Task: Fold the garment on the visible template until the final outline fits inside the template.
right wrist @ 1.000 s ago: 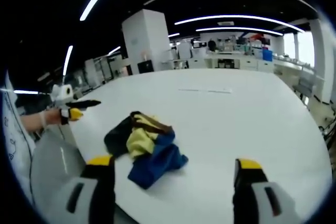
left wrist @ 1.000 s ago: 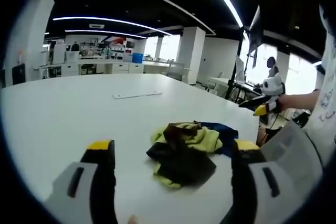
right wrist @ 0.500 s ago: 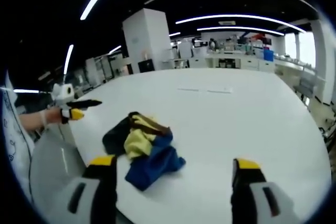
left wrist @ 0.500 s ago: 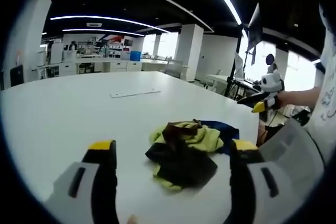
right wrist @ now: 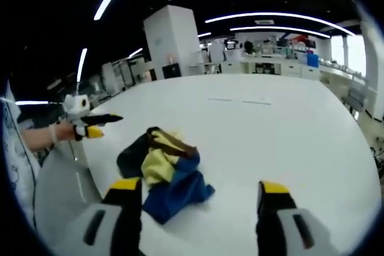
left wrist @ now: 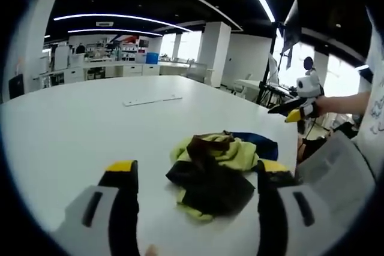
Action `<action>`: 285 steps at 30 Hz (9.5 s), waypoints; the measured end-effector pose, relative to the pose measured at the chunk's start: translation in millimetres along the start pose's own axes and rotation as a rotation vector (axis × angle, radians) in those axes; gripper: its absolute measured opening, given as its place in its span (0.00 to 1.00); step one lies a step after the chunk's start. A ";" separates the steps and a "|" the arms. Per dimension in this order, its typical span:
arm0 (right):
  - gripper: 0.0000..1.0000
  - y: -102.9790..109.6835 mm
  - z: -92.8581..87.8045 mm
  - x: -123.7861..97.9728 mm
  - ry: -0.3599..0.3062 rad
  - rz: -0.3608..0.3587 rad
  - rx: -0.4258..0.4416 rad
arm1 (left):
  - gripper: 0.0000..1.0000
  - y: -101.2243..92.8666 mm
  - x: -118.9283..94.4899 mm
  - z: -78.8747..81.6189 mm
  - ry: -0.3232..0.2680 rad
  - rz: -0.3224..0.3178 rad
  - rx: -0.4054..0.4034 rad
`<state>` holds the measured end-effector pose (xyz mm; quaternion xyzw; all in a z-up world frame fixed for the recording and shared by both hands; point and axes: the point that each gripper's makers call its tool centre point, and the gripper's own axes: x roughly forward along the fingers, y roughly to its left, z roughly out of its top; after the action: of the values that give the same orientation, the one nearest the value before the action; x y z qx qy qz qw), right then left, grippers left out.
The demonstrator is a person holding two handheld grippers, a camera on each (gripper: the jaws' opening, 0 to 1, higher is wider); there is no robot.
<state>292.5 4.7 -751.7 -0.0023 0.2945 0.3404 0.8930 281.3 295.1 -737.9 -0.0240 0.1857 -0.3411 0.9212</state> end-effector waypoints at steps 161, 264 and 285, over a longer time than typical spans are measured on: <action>0.00 -8.3 201.5 76.7 -0.225 0.199 0.069 | 0.00 111.1 61.9 124.0 -0.076 0.093 -0.249; 0.99 -37.4 114.7 210.4 0.078 0.127 -0.053 | 0.99 159.0 136.5 43.0 0.169 0.104 -0.068; 1.00 -15.0 93.8 149.1 0.096 0.144 -0.097 | 0.97 130.1 72.2 32.7 0.167 0.125 -0.088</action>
<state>439.6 102.8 -755.8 -0.0407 0.3195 0.4169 0.8499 424.0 346.1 -753.2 -0.0242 0.2777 -0.2752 0.9201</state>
